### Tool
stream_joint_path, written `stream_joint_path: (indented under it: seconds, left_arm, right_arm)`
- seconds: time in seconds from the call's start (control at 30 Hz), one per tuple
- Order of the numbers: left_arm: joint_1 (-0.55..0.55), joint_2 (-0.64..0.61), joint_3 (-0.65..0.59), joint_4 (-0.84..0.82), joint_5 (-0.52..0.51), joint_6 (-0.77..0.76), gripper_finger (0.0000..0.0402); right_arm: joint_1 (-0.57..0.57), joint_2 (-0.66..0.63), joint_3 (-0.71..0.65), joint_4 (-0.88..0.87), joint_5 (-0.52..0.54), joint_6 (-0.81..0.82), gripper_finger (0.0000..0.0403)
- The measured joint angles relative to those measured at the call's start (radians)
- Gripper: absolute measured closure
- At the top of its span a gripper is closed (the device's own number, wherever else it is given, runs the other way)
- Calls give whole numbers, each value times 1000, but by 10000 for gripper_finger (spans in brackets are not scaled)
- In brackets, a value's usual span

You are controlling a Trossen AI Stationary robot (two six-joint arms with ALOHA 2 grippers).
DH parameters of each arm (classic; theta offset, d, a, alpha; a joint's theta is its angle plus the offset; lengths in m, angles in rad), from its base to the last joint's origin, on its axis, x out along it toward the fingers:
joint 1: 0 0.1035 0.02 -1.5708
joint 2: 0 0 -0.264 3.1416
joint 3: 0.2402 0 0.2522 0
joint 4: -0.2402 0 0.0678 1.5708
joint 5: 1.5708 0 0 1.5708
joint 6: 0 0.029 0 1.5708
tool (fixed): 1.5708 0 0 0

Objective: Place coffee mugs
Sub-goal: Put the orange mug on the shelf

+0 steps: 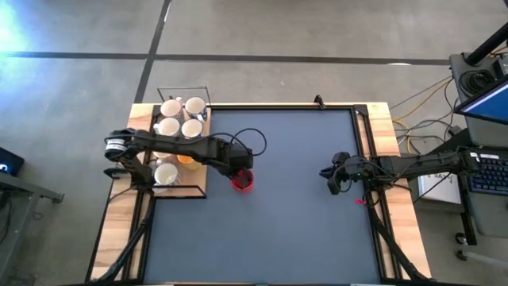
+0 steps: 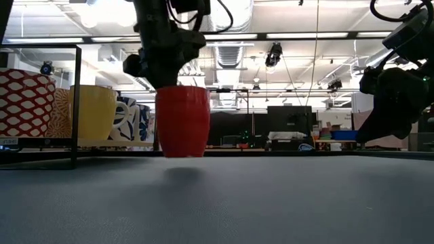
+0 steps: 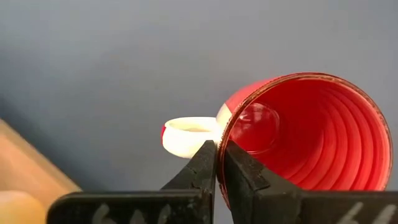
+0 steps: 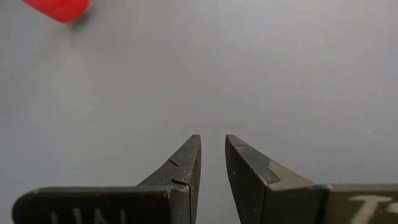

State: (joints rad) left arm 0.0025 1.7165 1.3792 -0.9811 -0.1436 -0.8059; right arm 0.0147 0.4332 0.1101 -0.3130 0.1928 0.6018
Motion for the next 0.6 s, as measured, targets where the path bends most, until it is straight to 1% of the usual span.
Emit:
stream_joint_path:
  seconds: [0.2, 0.4, 0.6]
  left_arm:
    - [-2, -49, 0, -16, -1, 12, 400]
    - [-4, -114, 0, -66, -2, 42, 401]
    - [-4, -179, 0, -179, -5, -13, 401]
  right_arm:
    - [0, 0, 0, 0, 0, 0, 339]
    - [0, 0, 0, 0, 0, 0, 339]
    - [0, 0, 0, 0, 0, 0, 339]
